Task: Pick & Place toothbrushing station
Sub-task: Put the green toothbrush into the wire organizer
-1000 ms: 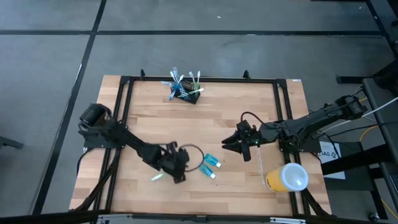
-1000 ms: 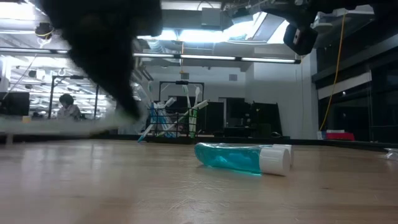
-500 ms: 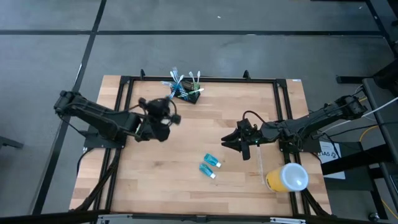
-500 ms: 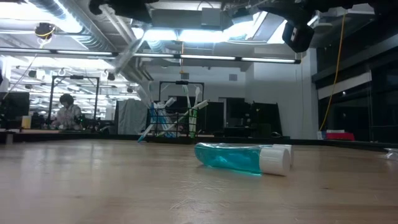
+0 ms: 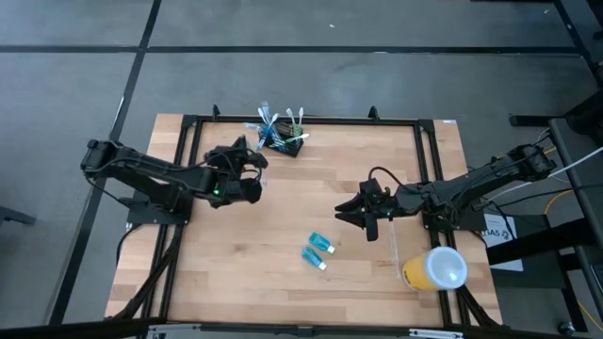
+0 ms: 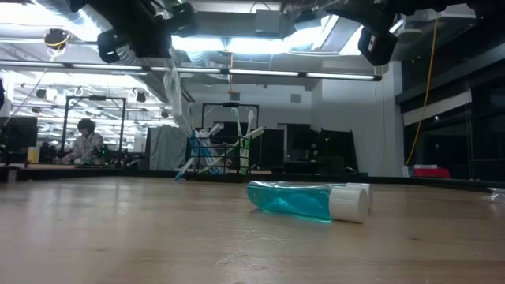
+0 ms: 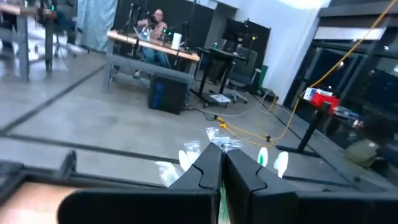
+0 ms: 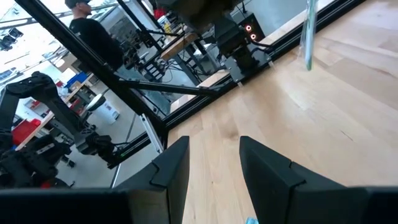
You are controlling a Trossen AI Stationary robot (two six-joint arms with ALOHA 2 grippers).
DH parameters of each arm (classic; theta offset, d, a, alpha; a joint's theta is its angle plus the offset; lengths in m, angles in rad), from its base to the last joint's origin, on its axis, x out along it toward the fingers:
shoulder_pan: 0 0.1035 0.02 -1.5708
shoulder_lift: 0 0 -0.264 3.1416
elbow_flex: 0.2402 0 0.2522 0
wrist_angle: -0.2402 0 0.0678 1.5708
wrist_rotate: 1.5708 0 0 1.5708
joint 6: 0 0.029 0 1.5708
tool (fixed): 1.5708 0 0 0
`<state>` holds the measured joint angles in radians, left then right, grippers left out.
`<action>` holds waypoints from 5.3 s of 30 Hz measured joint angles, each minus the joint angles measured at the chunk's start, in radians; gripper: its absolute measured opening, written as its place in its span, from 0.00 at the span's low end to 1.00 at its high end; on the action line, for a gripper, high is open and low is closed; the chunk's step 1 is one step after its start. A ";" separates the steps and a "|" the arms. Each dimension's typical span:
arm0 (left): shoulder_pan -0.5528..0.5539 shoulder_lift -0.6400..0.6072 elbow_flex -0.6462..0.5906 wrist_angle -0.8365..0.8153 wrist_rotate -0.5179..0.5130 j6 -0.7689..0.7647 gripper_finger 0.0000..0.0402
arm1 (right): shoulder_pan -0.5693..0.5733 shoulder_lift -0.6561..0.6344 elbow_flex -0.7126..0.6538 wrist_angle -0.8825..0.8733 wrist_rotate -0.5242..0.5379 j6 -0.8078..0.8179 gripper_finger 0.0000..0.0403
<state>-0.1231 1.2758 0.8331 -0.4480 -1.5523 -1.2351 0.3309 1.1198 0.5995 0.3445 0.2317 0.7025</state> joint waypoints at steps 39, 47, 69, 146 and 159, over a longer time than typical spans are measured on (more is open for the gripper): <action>0.761 0.196 0.076 1.301 1.807 1.244 0.00 | 0.083 -0.010 0.001 0.119 0.229 -0.030 0.36; 0.766 0.445 0.083 1.505 1.812 1.171 0.00 | 0.083 -0.010 0.001 0.128 0.313 -0.004 0.36; 0.820 0.534 0.155 1.543 1.777 1.311 0.00 | 0.078 -0.010 0.001 0.130 0.408 0.038 0.36; 0.673 0.520 -0.125 1.646 1.526 1.077 0.40 | 0.109 -0.010 0.000 0.149 0.405 0.004 0.22; 0.556 0.235 -0.125 1.075 1.494 1.354 0.45 | 0.152 -0.010 0.000 0.169 0.416 -0.008 0.22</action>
<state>0.4326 1.5104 0.7082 0.6275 -0.0586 0.1192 0.4826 1.1099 0.5995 0.5135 0.6478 0.6943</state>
